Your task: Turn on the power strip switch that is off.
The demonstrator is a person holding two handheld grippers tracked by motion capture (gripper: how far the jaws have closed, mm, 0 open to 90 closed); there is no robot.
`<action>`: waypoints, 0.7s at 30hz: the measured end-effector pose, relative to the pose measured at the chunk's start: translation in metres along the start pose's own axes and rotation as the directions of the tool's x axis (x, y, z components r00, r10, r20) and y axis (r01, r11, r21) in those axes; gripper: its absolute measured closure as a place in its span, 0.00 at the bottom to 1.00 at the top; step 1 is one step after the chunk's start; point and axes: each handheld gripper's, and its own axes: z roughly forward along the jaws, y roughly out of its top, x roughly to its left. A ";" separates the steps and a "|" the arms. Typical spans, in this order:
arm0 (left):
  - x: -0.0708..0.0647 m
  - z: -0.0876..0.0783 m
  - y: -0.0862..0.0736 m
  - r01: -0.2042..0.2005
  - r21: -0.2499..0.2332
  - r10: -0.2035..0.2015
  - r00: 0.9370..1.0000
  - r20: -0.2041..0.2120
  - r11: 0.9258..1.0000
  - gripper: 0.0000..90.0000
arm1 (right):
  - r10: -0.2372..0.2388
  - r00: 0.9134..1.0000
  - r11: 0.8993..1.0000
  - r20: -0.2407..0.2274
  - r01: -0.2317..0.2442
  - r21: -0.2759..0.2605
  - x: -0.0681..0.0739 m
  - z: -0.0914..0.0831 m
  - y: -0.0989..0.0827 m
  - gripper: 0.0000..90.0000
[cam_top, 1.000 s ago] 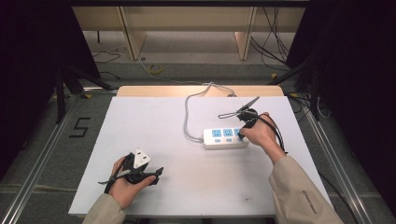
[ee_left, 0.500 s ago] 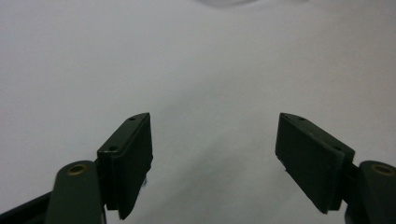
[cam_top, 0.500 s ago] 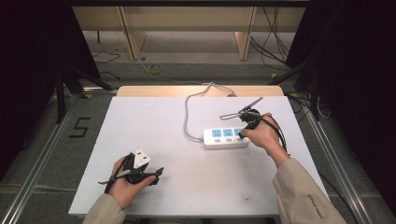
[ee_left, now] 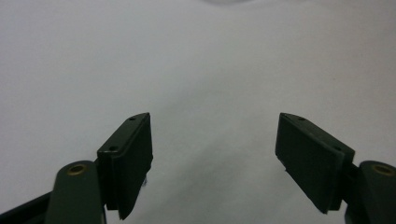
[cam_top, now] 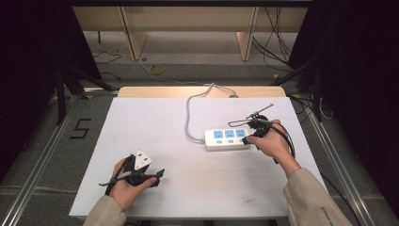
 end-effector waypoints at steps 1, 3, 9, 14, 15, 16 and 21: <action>0.000 0.000 0.000 0.000 0.000 0.000 1.000 0.000 1.000 0.30 | -0.001 1.000 1.000 0.000 0.001 -0.009 0.001 -0.001 -0.002 0.90; 0.000 0.000 0.000 0.003 -0.001 -0.003 1.000 0.000 1.000 0.31 | -0.005 1.000 1.000 -0.008 0.004 -0.023 0.001 -0.002 -0.006 0.88; 0.000 0.000 0.000 -0.003 0.005 0.003 1.000 0.002 1.000 0.31 | -0.019 0.999 0.997 -0.040 0.016 -0.076 0.003 -0.008 -0.023 0.81; 0.000 0.001 0.000 -0.003 0.007 0.003 1.000 0.001 1.000 0.31 | -0.016 0.999 0.990 -0.052 0.009 -0.140 0.002 -0.015 -0.035 0.73; -0.001 0.001 0.000 0.000 0.007 0.000 1.000 0.002 1.000 0.31 | -0.014 0.999 0.988 -0.047 0.006 -0.155 0.002 -0.017 -0.038 0.71; -0.001 0.001 0.000 -0.001 0.007 0.001 1.000 0.003 1.000 0.31 | -0.017 0.999 0.987 -0.043 0.010 -0.161 0.001 -0.018 -0.040 0.69; -0.001 0.001 0.000 -0.001 0.007 0.001 1.000 0.002 1.000 0.31 | -0.040 0.999 0.980 -0.037 0.032 -0.195 0.000 -0.022 -0.053 0.62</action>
